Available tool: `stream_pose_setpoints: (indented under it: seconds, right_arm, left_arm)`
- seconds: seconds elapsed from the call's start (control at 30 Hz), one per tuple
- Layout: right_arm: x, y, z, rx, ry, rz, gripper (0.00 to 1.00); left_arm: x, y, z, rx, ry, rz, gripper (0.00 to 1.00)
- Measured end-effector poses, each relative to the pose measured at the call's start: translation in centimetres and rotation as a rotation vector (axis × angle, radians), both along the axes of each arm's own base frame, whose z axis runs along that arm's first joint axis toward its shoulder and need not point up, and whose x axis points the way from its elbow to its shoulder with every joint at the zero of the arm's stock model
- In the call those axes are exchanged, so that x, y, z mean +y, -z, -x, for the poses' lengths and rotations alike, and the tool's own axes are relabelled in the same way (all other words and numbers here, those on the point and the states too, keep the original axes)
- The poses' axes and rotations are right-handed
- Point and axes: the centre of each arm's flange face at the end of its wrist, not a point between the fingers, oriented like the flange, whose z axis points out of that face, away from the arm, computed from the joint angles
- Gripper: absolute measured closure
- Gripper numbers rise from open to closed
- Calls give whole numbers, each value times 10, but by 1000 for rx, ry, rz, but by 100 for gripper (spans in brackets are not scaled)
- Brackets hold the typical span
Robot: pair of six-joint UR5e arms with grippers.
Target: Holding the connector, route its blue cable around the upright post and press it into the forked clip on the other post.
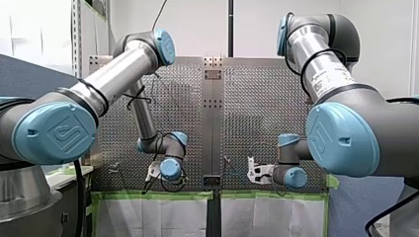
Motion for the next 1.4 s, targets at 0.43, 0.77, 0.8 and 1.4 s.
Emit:
stream_pose_setpoints:
  seconds: [0.43,0.77,0.8,1.4]
  right_arm:
    - [0,0,0,0,0,-1,100]
    - [0,0,0,-1,0,0,100]
    - [0,0,0,-1,1,0,100]
    - [0,0,-1,-1,-2,4,100]
  left_arm:
    - [-1,21,11,65,51,-27,1]
    - [-3,19,4,31,52,56,1]
    - [-2,19,3,28,45,55,1]
    - [-9,11,-16,-79,21,129,1]
